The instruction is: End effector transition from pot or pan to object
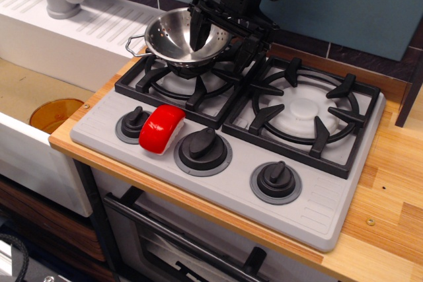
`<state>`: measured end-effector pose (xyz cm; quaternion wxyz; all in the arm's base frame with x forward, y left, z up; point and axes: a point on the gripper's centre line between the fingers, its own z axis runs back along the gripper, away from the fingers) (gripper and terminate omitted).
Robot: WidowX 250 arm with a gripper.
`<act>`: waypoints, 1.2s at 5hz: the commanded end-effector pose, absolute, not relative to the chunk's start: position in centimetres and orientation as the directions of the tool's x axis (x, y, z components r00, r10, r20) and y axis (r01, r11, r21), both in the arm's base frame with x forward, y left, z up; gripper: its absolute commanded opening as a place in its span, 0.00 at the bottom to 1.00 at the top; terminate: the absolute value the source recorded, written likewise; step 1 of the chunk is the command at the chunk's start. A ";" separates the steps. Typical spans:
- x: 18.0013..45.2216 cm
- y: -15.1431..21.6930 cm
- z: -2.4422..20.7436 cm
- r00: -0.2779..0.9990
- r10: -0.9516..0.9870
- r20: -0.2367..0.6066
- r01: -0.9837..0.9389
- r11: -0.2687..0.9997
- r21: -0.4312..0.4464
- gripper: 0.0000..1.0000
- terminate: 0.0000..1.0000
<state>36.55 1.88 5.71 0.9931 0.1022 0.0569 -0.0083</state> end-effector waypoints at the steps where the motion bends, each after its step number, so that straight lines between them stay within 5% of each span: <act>1: 36.5 1.9 5.7 0.993 -0.005 -0.115 0.028 0.979 0.202 1.00 0.00; 5: 34.8 1.0 11.2 0.988 0.061 -0.145 -0.024 0.969 0.248 1.00 0.00; 6: 33.1 1.5 14.7 0.989 0.057 -0.133 -0.019 0.962 0.272 1.00 0.00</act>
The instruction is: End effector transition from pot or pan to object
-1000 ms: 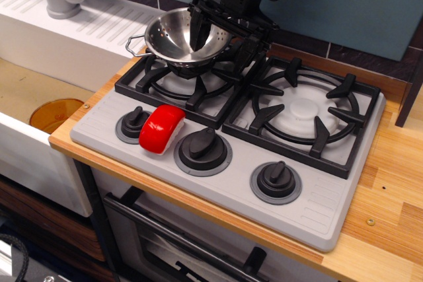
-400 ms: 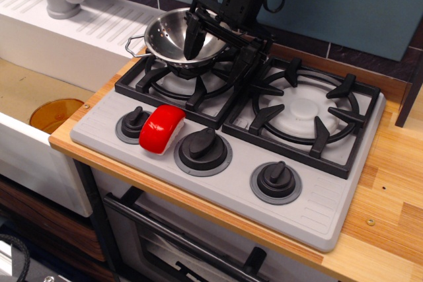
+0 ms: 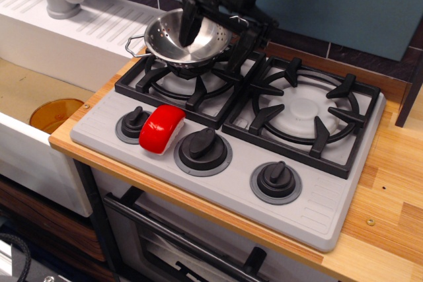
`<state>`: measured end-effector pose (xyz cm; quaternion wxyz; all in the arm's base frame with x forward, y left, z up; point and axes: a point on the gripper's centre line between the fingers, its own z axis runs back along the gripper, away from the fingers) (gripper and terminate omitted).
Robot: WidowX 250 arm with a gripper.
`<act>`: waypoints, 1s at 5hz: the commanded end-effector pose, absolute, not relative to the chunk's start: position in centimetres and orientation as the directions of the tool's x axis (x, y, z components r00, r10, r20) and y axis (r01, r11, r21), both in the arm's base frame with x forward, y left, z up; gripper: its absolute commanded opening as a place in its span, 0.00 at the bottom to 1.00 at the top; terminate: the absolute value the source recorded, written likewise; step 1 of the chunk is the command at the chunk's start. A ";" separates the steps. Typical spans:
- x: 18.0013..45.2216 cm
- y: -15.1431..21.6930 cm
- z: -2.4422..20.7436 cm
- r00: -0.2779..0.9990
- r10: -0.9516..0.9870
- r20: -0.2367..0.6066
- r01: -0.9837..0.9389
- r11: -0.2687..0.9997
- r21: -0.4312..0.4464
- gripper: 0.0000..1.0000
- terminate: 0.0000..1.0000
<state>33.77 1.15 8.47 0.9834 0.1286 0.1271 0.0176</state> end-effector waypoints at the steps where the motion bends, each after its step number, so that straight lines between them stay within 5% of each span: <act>1: 30.3 2.3 15.4 0.999 0.040 0.035 -0.048 0.955 0.294 1.00 0.00; 3: 27.8 3.0 12.0 0.991 -0.001 0.132 -0.036 0.960 0.278 1.00 0.00; 5: 27.9 3.9 9.3 0.991 -0.010 0.133 -0.025 0.965 0.260 1.00 0.00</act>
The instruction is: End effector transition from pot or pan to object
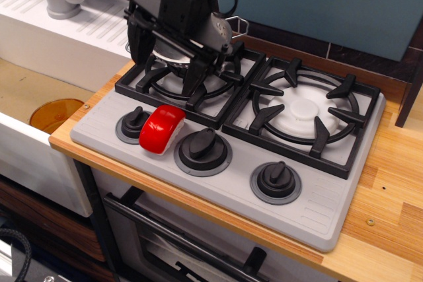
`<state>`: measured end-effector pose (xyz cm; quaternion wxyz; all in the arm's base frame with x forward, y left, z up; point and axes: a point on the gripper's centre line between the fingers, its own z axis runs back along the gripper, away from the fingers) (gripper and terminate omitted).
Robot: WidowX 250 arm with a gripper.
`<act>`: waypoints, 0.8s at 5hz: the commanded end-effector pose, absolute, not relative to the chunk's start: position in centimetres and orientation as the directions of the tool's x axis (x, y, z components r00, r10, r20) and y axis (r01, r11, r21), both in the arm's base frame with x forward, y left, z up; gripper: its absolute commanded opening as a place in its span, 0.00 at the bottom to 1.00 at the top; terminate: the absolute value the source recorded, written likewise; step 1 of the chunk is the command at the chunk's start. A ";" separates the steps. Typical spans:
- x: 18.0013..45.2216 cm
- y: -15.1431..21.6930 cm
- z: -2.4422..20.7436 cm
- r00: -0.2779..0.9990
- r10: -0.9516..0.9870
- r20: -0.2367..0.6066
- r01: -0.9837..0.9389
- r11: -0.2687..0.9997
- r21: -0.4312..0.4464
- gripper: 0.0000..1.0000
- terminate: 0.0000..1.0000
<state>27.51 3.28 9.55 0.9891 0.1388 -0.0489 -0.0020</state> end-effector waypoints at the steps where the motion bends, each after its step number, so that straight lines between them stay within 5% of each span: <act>1: 28.1 3.9 7.8 0.993 -0.001 0.115 -0.027 0.968 0.248 1.00 0.00; 4: 27.5 3.6 4.1 0.992 0.065 0.107 -0.087 0.972 0.218 1.00 0.00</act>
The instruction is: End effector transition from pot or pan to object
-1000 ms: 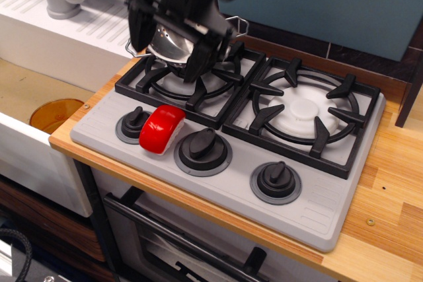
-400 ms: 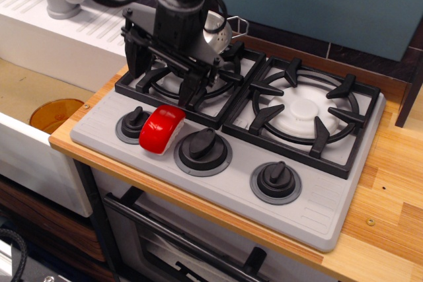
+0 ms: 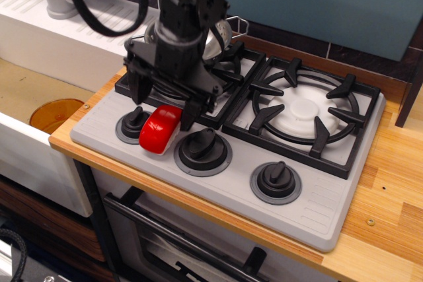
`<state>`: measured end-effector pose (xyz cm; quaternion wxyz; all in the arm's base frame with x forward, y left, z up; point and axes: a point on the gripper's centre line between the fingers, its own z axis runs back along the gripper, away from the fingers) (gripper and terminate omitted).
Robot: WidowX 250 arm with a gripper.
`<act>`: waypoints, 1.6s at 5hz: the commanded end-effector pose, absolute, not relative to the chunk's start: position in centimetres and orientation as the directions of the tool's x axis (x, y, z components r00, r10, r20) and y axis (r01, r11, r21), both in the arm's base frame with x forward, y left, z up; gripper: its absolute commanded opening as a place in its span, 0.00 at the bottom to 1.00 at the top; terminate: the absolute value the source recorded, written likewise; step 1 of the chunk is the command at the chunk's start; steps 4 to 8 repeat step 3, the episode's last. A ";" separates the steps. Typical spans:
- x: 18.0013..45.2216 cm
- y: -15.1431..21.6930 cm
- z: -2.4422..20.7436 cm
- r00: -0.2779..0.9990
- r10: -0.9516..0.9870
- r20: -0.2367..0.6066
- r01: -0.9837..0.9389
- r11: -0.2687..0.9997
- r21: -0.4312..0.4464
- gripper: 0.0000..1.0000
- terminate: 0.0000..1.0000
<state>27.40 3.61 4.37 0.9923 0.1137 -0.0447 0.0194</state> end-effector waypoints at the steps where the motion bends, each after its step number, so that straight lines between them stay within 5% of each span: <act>1: 27.8 3.7 3.3 0.992 0.085 0.089 -0.101 0.975 0.196 1.00 0.00; 2: 28.8 3.0 2.7 0.989 0.128 0.070 -0.139 0.971 0.194 1.00 0.00; 3: 28.8 3.0 2.7 0.989 0.128 0.070 -0.139 0.971 0.194 1.00 1.00; 8: 28.8 3.0 2.7 0.989 0.128 0.070 -0.139 0.971 0.194 1.00 1.00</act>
